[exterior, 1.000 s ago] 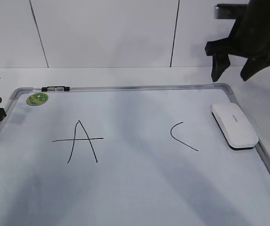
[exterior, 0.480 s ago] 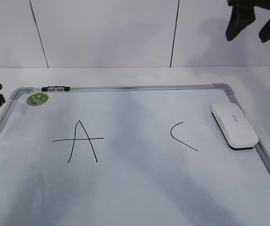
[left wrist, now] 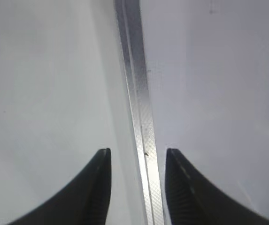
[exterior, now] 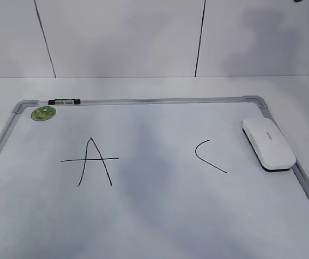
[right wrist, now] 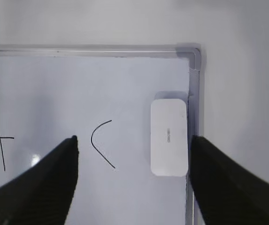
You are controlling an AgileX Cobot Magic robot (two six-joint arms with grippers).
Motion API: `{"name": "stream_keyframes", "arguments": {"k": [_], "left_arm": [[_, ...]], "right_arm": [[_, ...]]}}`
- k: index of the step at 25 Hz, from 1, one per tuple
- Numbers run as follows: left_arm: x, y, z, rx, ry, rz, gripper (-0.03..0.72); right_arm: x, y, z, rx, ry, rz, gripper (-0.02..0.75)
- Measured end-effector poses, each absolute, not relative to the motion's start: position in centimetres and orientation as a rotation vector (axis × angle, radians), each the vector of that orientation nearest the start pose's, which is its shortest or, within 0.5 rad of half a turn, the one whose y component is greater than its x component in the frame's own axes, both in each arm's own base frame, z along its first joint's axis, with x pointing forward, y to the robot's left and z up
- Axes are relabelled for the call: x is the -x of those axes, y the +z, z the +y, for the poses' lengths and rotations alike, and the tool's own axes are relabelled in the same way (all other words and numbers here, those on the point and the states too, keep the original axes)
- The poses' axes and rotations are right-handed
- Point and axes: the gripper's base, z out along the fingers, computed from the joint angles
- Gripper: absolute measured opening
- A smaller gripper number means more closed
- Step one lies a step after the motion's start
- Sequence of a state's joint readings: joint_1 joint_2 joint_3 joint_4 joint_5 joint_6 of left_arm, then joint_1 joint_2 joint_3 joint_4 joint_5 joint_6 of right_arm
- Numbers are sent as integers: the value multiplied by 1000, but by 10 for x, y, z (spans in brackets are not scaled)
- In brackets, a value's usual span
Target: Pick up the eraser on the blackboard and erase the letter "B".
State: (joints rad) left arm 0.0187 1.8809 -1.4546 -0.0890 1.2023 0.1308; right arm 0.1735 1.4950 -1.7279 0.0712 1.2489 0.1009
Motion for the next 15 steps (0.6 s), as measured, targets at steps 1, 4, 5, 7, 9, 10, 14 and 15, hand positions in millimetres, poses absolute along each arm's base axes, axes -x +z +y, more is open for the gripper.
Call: {"name": "stream_keyframes", "arguments": {"k": [1, 4, 5, 7, 9, 10, 14, 15], "left_arm": [[-367, 235, -1, -123, -124, 3082, 279], [-352, 265, -1, -122, -114, 3008, 269], [-345, 273, -1, -123, -112, 2988, 268], [-327, 289, -1, -124, -108, 2954, 267], [-310, 301, -2, -125, -105, 2926, 266], [-300, 306, -2, -125, -103, 2914, 266], [-263, 327, -3, -127, -95, 2844, 260], [-254, 332, -3, -127, -93, 2827, 255]], "right_arm": [[-289, 435, 57, 91, 207, 2506, 588], [-265, 430, 52, 105, 194, 2522, 588], [-255, 428, 50, 113, 180, 2526, 588], [-234, 424, 43, 123, 134, 2530, 588], [-213, 419, 36, 125, 82, 2527, 588], [-201, 419, 33, 125, 68, 2515, 588], [-162, 413, 24, 123, 32, 2485, 588], [-153, 412, 22, 122, 32, 2473, 588]]}}
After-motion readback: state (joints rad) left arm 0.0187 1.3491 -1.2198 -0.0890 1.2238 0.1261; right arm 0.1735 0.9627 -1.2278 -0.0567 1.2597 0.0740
